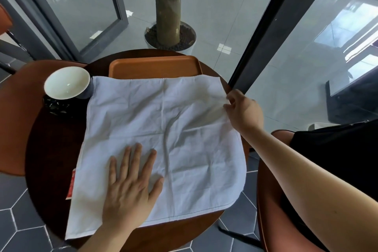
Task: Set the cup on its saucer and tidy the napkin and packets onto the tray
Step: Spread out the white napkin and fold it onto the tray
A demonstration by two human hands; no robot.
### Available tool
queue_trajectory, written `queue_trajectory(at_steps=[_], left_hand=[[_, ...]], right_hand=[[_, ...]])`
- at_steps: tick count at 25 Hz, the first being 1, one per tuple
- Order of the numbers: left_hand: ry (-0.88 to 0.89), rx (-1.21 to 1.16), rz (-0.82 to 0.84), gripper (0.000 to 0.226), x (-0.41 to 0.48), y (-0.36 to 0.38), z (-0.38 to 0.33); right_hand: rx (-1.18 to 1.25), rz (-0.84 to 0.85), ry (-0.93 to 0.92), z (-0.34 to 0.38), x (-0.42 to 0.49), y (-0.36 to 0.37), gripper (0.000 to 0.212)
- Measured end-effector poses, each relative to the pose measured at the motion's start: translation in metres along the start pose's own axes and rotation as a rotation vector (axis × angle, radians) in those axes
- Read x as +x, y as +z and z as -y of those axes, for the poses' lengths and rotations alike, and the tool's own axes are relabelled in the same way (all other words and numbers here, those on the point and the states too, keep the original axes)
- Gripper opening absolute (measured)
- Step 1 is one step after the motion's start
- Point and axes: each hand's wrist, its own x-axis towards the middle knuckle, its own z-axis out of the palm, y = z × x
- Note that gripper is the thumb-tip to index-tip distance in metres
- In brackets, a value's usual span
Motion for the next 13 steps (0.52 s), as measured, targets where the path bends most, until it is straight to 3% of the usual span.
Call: queue_trajectory(at_steps=[2, 9, 13], left_hand=[[0.003, -0.012, -0.002, 0.071, 0.0, -0.001, -0.001], [0.001, -0.031, 0.097, 0.072, 0.003, -0.02, -0.005], [-0.035, -0.104, 0.105, 0.073, -0.003, -0.041, 0.004]], right_hand=[[0.044, -0.028, 0.026, -0.008, -0.001, -0.007, 0.03], [0.305, -0.058, 0.191, -0.051, -0.081, -0.03, 0.016], [0.321, 0.057, 0.025, -0.044, -0.136, -0.026, 0.018]])
